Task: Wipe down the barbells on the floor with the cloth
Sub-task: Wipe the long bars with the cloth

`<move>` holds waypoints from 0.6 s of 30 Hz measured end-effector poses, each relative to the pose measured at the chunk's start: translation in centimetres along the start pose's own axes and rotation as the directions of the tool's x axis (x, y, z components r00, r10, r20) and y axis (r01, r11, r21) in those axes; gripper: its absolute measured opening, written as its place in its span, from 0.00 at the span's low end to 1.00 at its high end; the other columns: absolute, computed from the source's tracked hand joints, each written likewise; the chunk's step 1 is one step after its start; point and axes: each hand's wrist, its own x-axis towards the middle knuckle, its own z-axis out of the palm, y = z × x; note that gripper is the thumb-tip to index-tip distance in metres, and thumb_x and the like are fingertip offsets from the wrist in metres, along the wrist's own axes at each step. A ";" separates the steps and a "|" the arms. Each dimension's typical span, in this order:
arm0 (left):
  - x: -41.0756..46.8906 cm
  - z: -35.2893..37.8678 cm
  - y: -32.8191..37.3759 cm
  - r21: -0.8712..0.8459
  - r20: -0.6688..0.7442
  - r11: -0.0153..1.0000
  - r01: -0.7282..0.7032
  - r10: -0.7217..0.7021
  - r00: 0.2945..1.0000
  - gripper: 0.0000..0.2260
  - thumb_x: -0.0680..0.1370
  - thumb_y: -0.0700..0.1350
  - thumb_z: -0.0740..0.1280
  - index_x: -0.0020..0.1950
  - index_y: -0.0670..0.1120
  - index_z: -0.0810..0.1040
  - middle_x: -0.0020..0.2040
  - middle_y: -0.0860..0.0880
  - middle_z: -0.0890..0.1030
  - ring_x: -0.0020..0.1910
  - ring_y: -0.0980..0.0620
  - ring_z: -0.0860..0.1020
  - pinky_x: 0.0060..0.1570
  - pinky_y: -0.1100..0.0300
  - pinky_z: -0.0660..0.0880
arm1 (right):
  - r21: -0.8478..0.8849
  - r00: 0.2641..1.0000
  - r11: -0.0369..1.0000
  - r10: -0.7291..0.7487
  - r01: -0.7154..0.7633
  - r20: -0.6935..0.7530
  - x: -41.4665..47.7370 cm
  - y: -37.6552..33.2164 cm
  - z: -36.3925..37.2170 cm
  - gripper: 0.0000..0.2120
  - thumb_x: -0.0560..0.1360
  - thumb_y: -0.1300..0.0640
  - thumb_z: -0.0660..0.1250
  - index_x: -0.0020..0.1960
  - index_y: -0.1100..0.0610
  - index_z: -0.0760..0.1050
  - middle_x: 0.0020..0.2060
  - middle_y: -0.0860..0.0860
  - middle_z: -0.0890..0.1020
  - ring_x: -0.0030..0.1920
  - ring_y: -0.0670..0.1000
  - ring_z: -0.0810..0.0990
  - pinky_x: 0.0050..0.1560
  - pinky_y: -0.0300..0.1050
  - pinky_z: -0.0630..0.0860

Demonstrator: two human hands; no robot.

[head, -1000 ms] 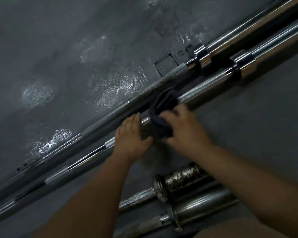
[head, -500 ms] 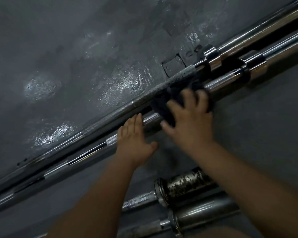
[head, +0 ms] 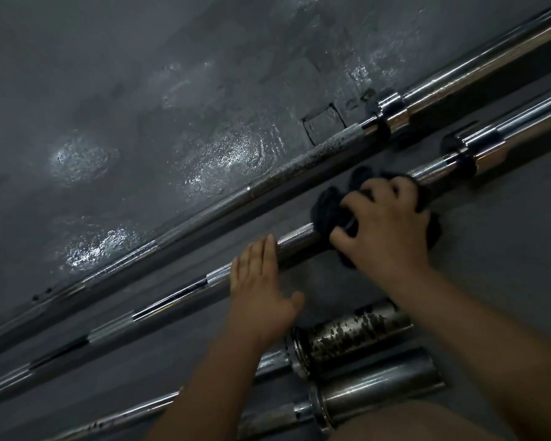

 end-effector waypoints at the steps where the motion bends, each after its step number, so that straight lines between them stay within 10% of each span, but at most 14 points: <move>1: -0.2 -0.2 0.0 -0.039 -0.009 0.999 -0.003 0.003 1.000 0.45 0.68 0.61 0.58 0.80 0.52 0.42 0.81 0.50 0.47 0.78 0.50 0.44 0.76 0.53 0.37 | 0.023 0.991 0.991 -0.133 0.132 0.023 0.0 0.3 -0.5 0.18 0.65 0.41 0.69 0.50 0.47 0.79 0.56 0.49 0.76 0.63 0.59 0.69 0.51 0.61 0.73; 4: -0.5 -0.3 -0.5 -0.136 -0.090 0.990 -0.029 0.017 0.996 0.40 0.66 0.61 0.56 0.79 0.53 0.56 0.77 0.49 0.61 0.75 0.47 0.57 0.76 0.48 0.53 | 0.200 0.965 0.945 -0.258 0.260 -0.039 1.3 3.6 -2.4 0.17 0.67 0.43 0.65 0.49 0.51 0.79 0.50 0.50 0.79 0.56 0.58 0.75 0.53 0.55 0.74; 7: 0.0 0.1 -0.4 -0.169 -0.139 0.985 -0.022 -0.002 0.990 0.35 0.65 0.60 0.58 0.73 0.52 0.65 0.66 0.51 0.70 0.66 0.49 0.66 0.68 0.49 0.64 | 0.174 0.969 0.982 0.116 -0.078 -0.216 1.6 5.5 -2.4 0.19 0.70 0.48 0.64 0.60 0.52 0.76 0.61 0.55 0.74 0.64 0.63 0.70 0.59 0.59 0.71; 10: 1.1 1.0 0.7 -0.042 -0.097 0.999 0.020 -0.024 0.995 0.36 0.67 0.63 0.56 0.73 0.52 0.63 0.66 0.50 0.69 0.66 0.47 0.66 0.68 0.49 0.59 | 0.083 0.991 0.995 0.066 -0.057 -0.113 -1.3 1.6 -0.3 0.19 0.68 0.46 0.60 0.56 0.49 0.77 0.62 0.52 0.74 0.67 0.62 0.67 0.53 0.63 0.75; 14: 0.4 1.8 -0.4 0.049 -0.095 0.997 -0.060 0.064 0.993 0.33 0.69 0.61 0.54 0.70 0.46 0.68 0.66 0.43 0.71 0.66 0.41 0.69 0.69 0.45 0.61 | 0.073 0.908 0.917 -0.399 0.393 0.128 -5.1 -2.7 2.1 0.21 0.65 0.34 0.60 0.44 0.48 0.80 0.54 0.49 0.78 0.63 0.57 0.72 0.51 0.59 0.73; 18: -1.4 1.7 -0.5 0.000 -0.057 0.996 -0.088 0.088 0.994 0.42 0.66 0.61 0.54 0.79 0.45 0.56 0.77 0.43 0.61 0.75 0.43 0.59 0.77 0.48 0.50 | 0.047 0.979 0.978 -0.200 0.202 -0.038 -1.7 3.2 -0.1 0.24 0.69 0.32 0.62 0.42 0.53 0.82 0.47 0.51 0.80 0.55 0.60 0.77 0.51 0.61 0.75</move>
